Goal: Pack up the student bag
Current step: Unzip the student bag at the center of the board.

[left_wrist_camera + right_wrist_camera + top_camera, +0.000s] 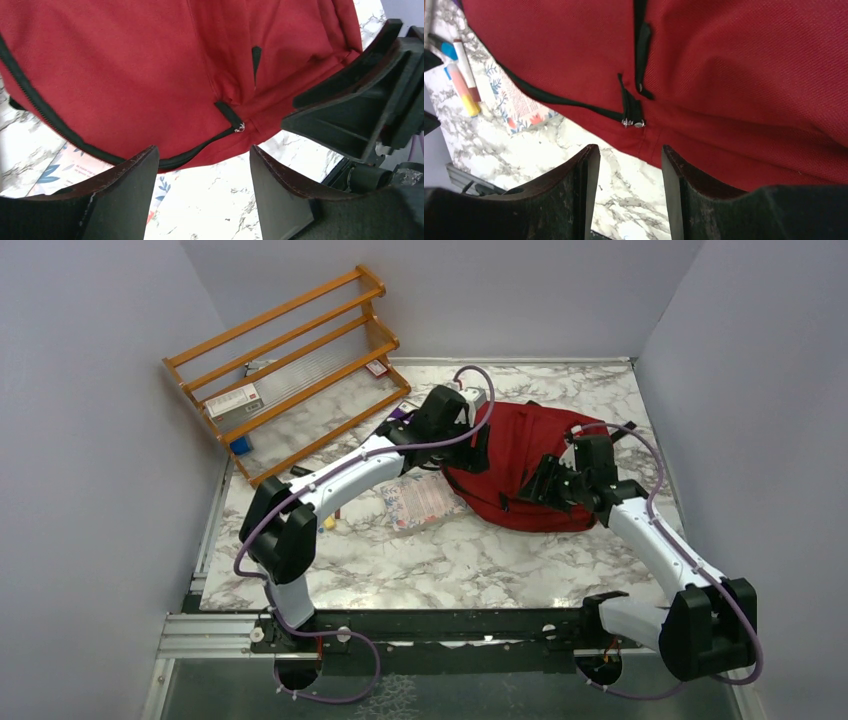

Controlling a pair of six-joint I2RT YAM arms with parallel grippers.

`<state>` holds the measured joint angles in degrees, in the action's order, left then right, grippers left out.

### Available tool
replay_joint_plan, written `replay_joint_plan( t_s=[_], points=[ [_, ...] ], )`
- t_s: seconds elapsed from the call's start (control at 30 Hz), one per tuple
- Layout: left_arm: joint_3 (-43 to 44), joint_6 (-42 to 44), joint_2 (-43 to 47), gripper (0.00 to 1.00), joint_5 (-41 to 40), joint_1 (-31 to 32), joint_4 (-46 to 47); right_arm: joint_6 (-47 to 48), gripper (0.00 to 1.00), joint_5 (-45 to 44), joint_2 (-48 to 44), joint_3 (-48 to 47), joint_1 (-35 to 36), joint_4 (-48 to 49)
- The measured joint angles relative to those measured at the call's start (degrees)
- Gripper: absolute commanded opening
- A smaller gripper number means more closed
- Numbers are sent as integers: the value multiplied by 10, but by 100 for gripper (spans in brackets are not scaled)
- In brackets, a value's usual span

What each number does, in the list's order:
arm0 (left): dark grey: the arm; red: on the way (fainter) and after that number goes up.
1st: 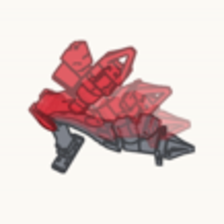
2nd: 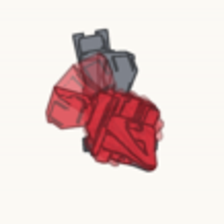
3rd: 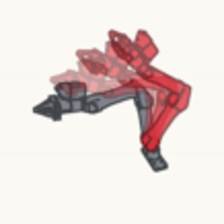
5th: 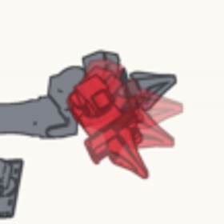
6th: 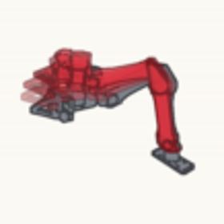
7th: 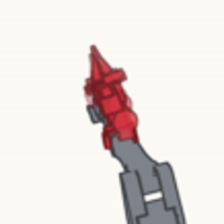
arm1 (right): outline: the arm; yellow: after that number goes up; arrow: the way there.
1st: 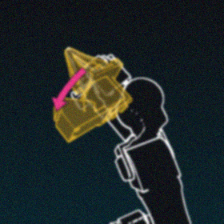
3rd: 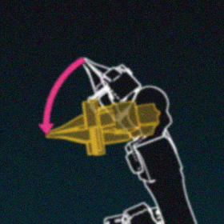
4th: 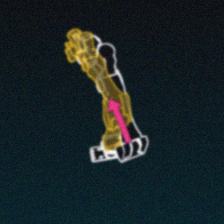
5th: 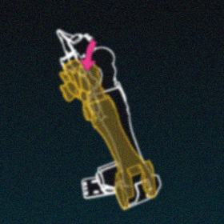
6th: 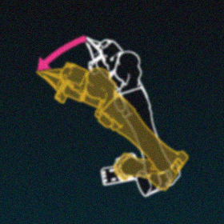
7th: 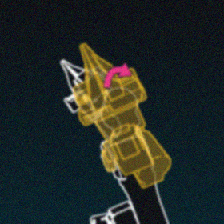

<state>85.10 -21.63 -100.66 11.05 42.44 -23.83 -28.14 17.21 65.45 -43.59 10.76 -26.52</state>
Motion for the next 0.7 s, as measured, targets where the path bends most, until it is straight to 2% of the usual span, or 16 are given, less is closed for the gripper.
replay_joint_plan(
  t_s=[0.23, 0.6, 0.7],
  points=[
    [-1, -13, -19, 65, 2, 11, 20, -19, 54, -35, 22, 9, 0, 68],
    [-7, -17, -23, 64, 2, 20, 24, -7, 55, -92, 176, -99, 0, 117],
    [-10, -17, -24, 64, 2, 24, 27, -3, 52, -96, 217, -109, 0, 124]
  ],
)
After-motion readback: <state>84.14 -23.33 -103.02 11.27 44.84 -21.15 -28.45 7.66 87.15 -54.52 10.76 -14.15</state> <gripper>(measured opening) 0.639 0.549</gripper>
